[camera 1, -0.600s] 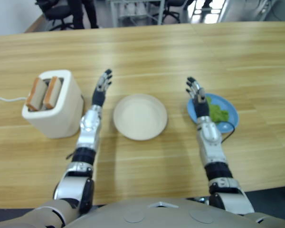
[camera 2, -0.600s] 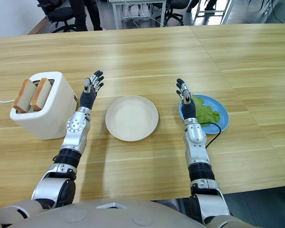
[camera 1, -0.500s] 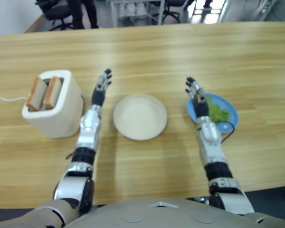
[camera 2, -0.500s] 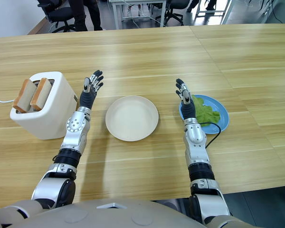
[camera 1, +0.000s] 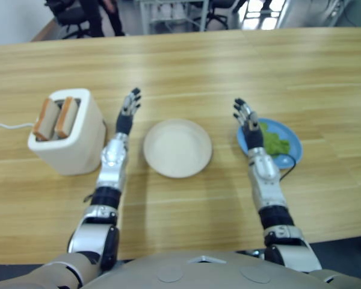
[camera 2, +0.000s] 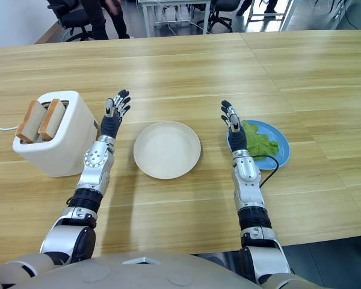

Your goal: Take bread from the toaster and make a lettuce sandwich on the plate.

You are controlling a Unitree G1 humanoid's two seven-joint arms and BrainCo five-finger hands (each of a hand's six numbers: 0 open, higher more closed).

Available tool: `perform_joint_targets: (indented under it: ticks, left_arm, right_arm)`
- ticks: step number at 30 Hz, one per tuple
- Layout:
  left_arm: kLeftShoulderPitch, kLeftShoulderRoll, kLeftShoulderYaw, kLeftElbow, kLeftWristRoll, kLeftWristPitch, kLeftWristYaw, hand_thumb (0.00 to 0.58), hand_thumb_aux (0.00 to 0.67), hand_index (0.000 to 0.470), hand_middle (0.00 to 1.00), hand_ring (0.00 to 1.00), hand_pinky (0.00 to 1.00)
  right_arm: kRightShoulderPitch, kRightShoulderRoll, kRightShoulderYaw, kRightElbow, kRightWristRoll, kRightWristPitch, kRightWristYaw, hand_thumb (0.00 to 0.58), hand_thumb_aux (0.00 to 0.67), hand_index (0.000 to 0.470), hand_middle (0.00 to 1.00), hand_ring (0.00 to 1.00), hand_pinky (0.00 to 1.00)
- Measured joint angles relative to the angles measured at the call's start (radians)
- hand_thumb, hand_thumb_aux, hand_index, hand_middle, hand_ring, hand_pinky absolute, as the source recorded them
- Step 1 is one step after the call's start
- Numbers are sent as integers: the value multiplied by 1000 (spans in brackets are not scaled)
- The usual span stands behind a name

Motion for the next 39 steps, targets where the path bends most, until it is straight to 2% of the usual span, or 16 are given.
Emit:
perform_joint_targets:
  ticks: [3,5,7,10,12,14,16,18,20,26,39]
  left_arm:
    - [77,22,-20,-312,-19,96,-22,0,0,0,0,0,0]
    - [98,103,-7,-614,-58,214,-41,0,0,0,0,0,0]
    - [94,261,93,-899,-144,346,-68,0,0,0,0,0,0]
    - [89,458,287,-1041,-198,454,-101,0,0,0,0,0,0]
    - [106,576,385,-1022,-166,495,-118,0,0,0,0,0,0]
    - [158,704,434,-934,-45,514,-119,0,0,0,0,0,0]
    - [241,804,436,-826,143,524,-89,0,0,0,0,0,0]
    - [299,842,404,-751,287,537,-50,0,0,0,0,0,0]
    - [345,860,338,-673,425,554,-13,0,0,0,0,0,0]
    - [373,862,199,-519,632,622,23,0,0,0,0,0,0]
    - [424,845,160,-408,701,694,13,0,0,0,0,0,0]
  right_arm:
    - [2,0,1,-1,0,3,1,0,0,0,0,0,0]
    - [4,0,2,-2,-1,5,1,0,0,0,0,0,0]
    - [6,0,3,-4,-3,6,1,0,0,0,0,0,0]
    - [17,-4,0,-4,-3,6,1,0,0,0,0,0,0]
    - [19,-1,2,-4,-3,7,1,0,0,0,0,0,0]
    - [21,2,3,-4,-3,6,1,0,0,0,0,0,0]
    - [24,1,2,-3,-3,6,1,0,0,0,0,0,0]
    - [25,0,2,-3,-3,6,1,0,0,0,0,0,0]
    - [25,1,2,-4,-3,7,2,0,0,0,0,0,0]
    - [25,-3,2,-10,-3,12,8,0,0,0,0,0,0]
    - [37,-17,1,-49,-1,38,27,0,0,0,0,0,0]
